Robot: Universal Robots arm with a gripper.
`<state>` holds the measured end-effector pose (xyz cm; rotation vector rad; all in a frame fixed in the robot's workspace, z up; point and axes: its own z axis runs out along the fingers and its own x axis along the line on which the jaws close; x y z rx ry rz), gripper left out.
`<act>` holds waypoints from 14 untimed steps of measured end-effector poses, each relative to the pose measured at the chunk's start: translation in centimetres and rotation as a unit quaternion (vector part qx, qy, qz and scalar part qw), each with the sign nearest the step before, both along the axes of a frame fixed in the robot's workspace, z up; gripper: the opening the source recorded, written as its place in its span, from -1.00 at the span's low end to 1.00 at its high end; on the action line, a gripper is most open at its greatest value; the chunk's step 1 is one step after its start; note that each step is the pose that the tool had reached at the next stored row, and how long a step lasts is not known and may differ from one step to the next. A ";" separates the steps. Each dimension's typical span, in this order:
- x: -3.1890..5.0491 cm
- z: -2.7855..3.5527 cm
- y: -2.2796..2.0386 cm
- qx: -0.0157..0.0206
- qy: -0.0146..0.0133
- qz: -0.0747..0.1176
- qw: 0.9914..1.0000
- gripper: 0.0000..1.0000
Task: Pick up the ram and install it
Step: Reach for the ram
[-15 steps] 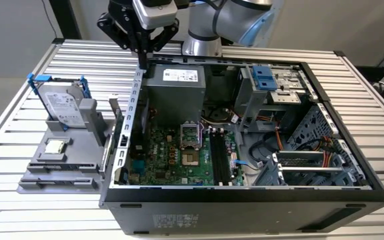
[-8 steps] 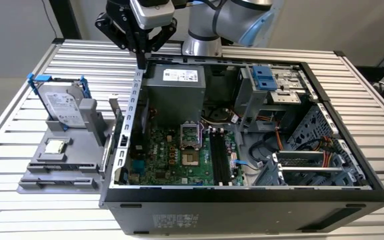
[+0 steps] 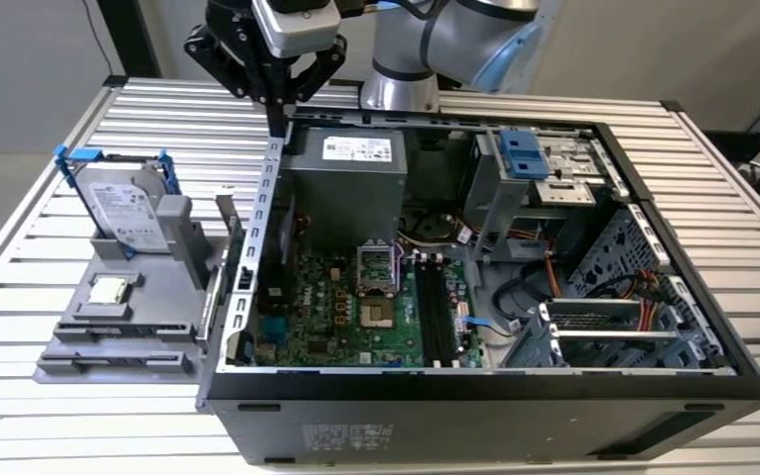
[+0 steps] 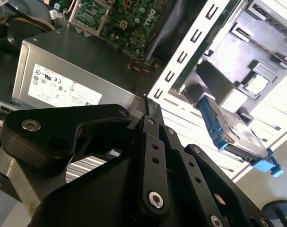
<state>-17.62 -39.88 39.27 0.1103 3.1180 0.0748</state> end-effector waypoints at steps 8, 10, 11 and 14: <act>-0.22 0.00 0.00 0.000 0.000 0.000 1.000 -1.00; -0.30 0.00 0.00 0.000 0.000 0.000 1.000 -1.00; -0.34 0.00 0.00 0.000 0.000 0.000 1.000 -1.00; -0.50 0.00 0.00 0.000 0.000 0.000 1.000 -1.00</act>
